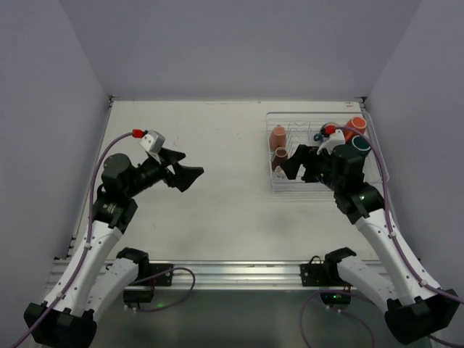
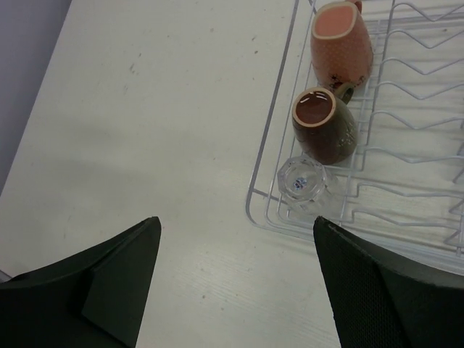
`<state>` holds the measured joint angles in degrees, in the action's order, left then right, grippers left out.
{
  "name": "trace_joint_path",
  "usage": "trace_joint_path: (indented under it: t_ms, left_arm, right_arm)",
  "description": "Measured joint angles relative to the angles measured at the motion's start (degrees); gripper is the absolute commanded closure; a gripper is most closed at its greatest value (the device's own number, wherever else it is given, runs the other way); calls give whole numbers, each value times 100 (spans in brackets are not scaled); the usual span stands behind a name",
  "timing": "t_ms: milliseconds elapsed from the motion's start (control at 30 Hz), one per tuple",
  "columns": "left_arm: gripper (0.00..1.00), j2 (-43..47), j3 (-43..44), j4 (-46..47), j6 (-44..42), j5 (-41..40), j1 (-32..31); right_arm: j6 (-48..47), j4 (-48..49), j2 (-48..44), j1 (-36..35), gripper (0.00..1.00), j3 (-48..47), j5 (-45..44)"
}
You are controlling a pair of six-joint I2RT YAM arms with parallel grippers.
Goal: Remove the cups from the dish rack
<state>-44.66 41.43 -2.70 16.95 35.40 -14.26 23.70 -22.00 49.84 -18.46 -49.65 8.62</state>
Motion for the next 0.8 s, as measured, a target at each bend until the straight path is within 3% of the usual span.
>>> trace_joint_path:
  t_ms: [300,467,800]
  left_arm:
    - [0,232,-7,37,68,7,0]
    - [0,184,-44,46,107,83,0]
    - [0,260,-50,24,109,-125,-24]
  right_arm:
    - [-201,-238,341,-153,21,-323,-623]
    - [-345,-417,933,-232,27,-651,-1132]
    - [-527,-511,2415,-450,28,-1349,-1703]
